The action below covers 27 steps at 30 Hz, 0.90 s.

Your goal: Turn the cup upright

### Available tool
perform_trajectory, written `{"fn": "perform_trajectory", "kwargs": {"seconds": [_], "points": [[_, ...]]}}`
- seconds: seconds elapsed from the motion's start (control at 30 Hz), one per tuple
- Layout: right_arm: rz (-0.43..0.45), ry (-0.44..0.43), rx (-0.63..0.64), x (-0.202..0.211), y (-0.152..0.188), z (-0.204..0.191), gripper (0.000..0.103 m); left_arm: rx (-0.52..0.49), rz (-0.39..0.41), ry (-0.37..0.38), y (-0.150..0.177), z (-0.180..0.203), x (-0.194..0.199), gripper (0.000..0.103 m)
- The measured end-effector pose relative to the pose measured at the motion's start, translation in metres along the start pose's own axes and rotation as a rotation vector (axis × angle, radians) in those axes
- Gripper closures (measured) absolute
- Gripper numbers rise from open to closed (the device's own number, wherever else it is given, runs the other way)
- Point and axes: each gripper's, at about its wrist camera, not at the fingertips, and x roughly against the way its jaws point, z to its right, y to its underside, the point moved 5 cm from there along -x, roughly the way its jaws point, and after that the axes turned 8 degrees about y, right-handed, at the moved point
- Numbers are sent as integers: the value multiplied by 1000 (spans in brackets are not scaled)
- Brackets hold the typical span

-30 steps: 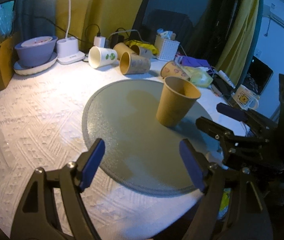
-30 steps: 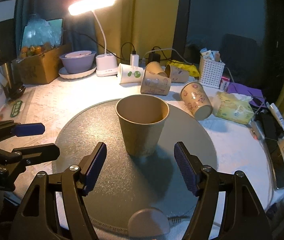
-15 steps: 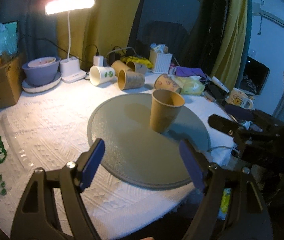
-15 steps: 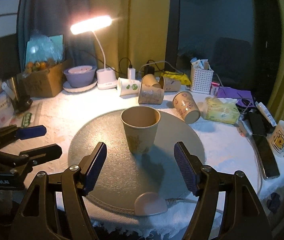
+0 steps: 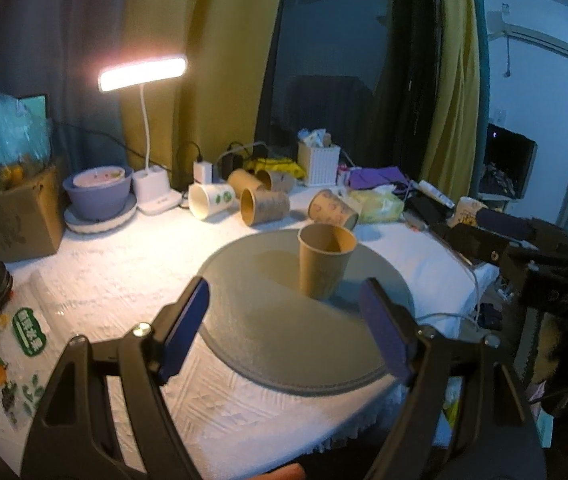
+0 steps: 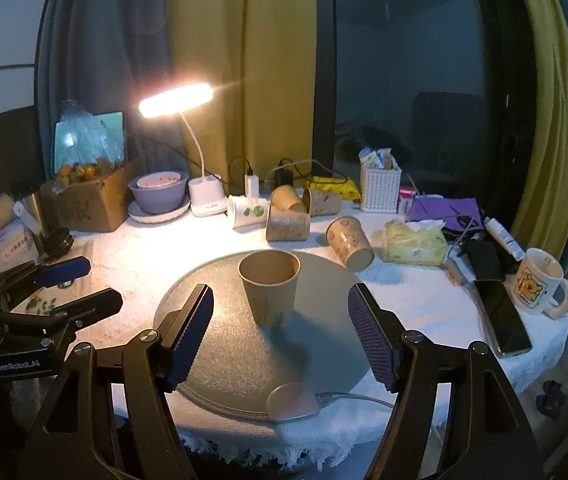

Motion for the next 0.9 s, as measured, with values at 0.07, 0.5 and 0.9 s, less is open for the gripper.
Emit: {"fn": "perform_trajectory", "kwargs": {"seconds": [0.07, 0.5, 0.9], "points": [[11, 1, -1, 5, -2, 0, 30, -2, 15, 10, -3, 1, 5, 24], [62, 0, 1, 32, -15, -2, 30, -32, 175, -35, -24, 7, 46, 24], [90, 19, -5, 46, -20, 4, 30, -60, 216, -36, -31, 13, 62, 14]]}}
